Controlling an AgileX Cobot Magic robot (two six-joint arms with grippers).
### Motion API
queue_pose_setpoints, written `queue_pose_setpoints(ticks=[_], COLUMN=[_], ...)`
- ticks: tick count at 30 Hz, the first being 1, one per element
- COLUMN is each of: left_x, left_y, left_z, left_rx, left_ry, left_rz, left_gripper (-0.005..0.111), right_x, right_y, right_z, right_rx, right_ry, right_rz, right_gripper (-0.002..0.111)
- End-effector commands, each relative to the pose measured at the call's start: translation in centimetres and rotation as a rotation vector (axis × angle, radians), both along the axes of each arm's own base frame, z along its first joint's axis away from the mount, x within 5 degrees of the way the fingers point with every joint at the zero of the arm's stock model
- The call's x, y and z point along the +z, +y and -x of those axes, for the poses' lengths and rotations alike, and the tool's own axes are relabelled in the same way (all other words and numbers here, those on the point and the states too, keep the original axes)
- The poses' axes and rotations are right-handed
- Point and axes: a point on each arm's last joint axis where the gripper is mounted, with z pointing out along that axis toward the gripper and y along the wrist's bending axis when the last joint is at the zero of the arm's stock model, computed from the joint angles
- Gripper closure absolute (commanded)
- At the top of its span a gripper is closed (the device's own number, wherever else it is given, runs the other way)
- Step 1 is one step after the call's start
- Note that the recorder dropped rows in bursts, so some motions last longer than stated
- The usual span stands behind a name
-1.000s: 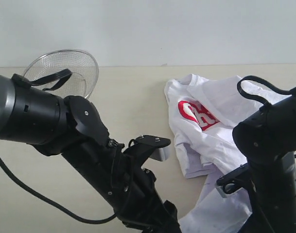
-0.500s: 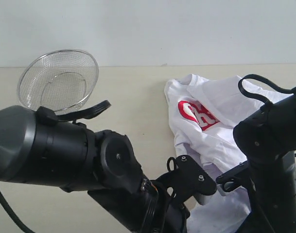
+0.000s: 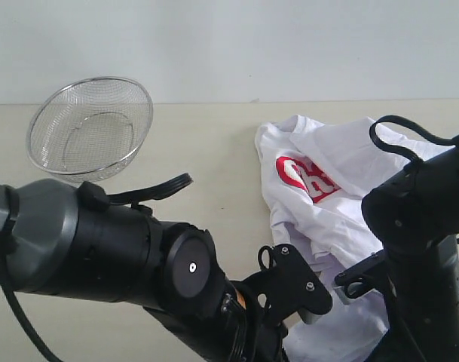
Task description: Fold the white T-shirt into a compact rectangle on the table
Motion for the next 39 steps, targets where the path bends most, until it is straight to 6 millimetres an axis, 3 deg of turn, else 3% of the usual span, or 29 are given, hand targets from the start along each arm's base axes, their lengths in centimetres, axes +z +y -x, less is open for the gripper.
queue_pose_setpoints(ticks=[1, 9, 15, 26, 30, 35, 39], left_x=[0.0, 2.1, 3.8, 3.0, 1.9, 4.0, 4.9], left_y=[-0.2, 0.7, 4.4, 7.5, 11.4, 16.2, 18.1], left_z=[0.1, -1.4, -4.6, -5.4, -4.6, -1.4, 1.7], left_rx=[0.003, 0.070, 0.229, 0.285, 0.383, 0.635, 0.762], left_ry=[-0.010, -0.072, -0.100, -0.041, 0.029, 0.049, 0.096], left_rz=[0.004, 0.031, -0.056, -0.178, -0.251, -0.191, -0.115], left_gripper=[0.102, 0.102, 0.102, 0.102, 0.102, 0.102, 0.102], right_x=[-0.2, -0.1, -0.1, -0.1, -0.1, -0.1, -0.1], right_y=[0.2, 0.1, 0.1, 0.0, 0.0, 0.0, 0.0], right_z=[-0.6, -0.5, -0.5, -0.4, -0.4, -0.4, -0.4], right_rx=[0.007, 0.007, 0.007, 0.009, 0.020, 0.030, 0.038], right_ry=[-0.077, -0.063, -0.058, -0.056, -0.046, -0.047, -0.044], right_rz=[-0.032, -0.020, -0.018, -0.017, -0.017, -0.022, -0.023], right_gripper=[0.109, 0.109, 0.109, 0.109, 0.109, 0.109, 0.109])
